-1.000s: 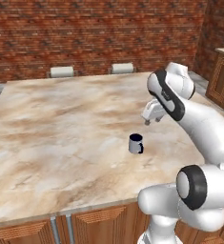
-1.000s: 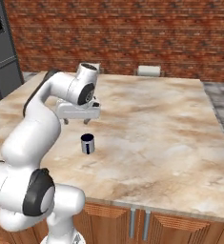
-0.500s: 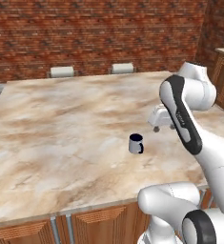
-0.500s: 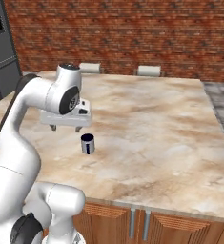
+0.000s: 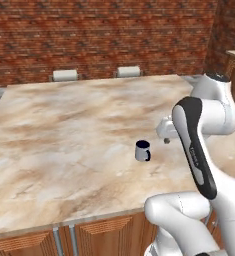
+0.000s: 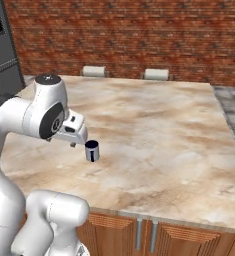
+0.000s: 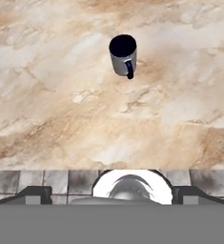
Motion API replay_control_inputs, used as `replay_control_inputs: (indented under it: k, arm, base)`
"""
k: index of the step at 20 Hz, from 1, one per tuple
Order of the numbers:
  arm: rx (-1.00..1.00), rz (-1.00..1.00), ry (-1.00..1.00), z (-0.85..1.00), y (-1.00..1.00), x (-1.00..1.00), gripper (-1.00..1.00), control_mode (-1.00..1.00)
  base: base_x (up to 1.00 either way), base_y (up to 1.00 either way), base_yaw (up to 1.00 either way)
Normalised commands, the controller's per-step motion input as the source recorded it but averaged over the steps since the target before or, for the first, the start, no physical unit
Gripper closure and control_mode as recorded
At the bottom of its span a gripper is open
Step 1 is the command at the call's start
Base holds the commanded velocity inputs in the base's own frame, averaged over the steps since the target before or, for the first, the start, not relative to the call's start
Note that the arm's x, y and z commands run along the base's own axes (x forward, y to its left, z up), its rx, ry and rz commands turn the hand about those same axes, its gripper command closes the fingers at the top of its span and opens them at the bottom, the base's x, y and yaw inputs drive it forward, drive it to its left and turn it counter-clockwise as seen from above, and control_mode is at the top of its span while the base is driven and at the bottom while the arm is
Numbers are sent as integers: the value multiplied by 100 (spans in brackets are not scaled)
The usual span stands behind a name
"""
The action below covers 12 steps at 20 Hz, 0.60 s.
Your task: Clear the mugs and bowl far away from the sink.
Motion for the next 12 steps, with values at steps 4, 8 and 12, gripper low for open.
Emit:
replay_control_inputs:
  k: [4,8,12]
  arm:
    - [-2,-1,-10,24,1,-21,-100,-100]
    - [0,11,-6,35,0,-27,-100,-100]
    - [0,8,0,33,0,-42,-100,-100]
  base:
    - [0,0,0]
    - [0,0,0]
    - [0,0,0]
